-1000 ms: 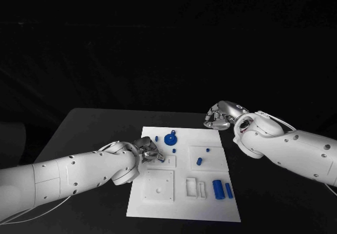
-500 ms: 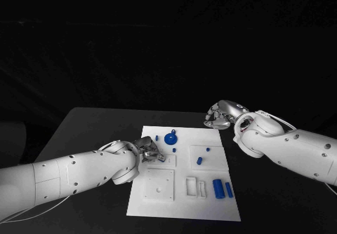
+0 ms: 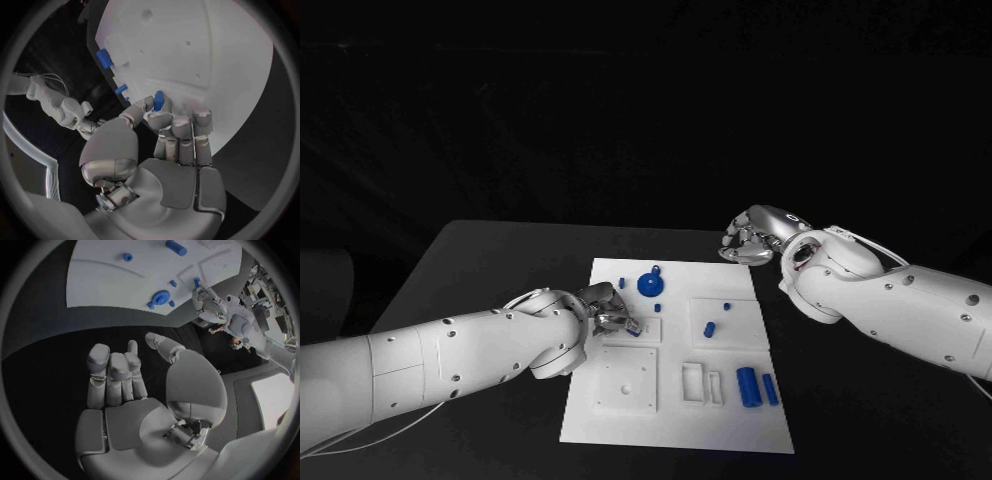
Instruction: Assemble the parts on the task board
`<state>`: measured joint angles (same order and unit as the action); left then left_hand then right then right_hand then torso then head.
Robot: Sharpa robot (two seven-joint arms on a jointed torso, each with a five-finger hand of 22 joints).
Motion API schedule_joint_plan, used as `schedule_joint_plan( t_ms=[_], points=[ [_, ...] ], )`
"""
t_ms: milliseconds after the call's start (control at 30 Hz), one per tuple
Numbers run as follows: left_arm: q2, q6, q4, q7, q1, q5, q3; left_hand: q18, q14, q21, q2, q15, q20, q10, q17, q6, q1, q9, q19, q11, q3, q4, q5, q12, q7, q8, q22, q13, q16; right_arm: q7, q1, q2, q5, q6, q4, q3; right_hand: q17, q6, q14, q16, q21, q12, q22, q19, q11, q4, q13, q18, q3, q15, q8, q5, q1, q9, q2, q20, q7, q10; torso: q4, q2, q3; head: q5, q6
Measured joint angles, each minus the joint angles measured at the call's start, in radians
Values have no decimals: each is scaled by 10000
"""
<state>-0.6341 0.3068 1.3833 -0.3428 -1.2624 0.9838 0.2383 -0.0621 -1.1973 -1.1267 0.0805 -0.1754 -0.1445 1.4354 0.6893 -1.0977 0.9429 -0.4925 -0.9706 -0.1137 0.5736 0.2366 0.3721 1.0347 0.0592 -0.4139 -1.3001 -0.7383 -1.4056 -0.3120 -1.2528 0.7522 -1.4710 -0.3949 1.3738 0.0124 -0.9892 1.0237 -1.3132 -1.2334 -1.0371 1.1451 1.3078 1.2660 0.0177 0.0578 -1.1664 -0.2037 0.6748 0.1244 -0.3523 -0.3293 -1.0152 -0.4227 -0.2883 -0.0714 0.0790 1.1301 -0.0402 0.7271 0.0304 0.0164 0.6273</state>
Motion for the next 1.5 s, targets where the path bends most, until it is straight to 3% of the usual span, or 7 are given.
schedule_joint_plan(
  t_ms=[467,633,1033,1500],
  points=[
    [-19,-10,-2,12,6,-17,5,1,-1,-115,-297,-2,8,-2,-38,-2,-371,-81,8,0,16,-154,304,180,-1,-111,53,-8,-124,-1,0,-6,10,4,-3,0,0,1,1,0,0,0,-2,0,22,-27,8,0,-27,-1,0,-119,0,0,0,2,-1,-22,0,2,-1,-16,-78],
    [-71,110,14,44,11,-58,7,1,-1,-155,-300,-2,17,-8,-104,-2,-368,-82,93,-5,75,-97,-31,180,-1,-112,91,30,-124,-1,0,13,20,3,-1,0,0,1,1,29,0,0,-2,0,22,-55,8,1,-54,-1,0,-165,0,-1,0,3,-1,-22,0,2,0,-16,-94],
    [-94,751,17,125,11,-129,7,0,-1,-194,-300,-2,15,-10,-154,-2,-368,-82,95,-5,144,-27,-89,179,-1,-89,132,94,-124,0,0,47,37,3,10,0,0,1,2,39,1,0,-3,1,21,-82,8,0,-82,-2,0,-272,0,-1,0,4,-1,-21,-6,3,-2,-29,-91],
    [-22,809,-54,26,11,-135,8,1,-1,-232,-374,-2,51,-11,-219,-2,-441,-82,130,-4,148,-92,-248,179,-1,-113,191,153,-124,-1,0,49,45,5,12,0,-1,2,3,39,1,0,-4,16,21,-82,7,1,-82,-2,0,-349,0,-1,0,20,-2,-20,-6,6,-1,-22,-72]
  ],
)
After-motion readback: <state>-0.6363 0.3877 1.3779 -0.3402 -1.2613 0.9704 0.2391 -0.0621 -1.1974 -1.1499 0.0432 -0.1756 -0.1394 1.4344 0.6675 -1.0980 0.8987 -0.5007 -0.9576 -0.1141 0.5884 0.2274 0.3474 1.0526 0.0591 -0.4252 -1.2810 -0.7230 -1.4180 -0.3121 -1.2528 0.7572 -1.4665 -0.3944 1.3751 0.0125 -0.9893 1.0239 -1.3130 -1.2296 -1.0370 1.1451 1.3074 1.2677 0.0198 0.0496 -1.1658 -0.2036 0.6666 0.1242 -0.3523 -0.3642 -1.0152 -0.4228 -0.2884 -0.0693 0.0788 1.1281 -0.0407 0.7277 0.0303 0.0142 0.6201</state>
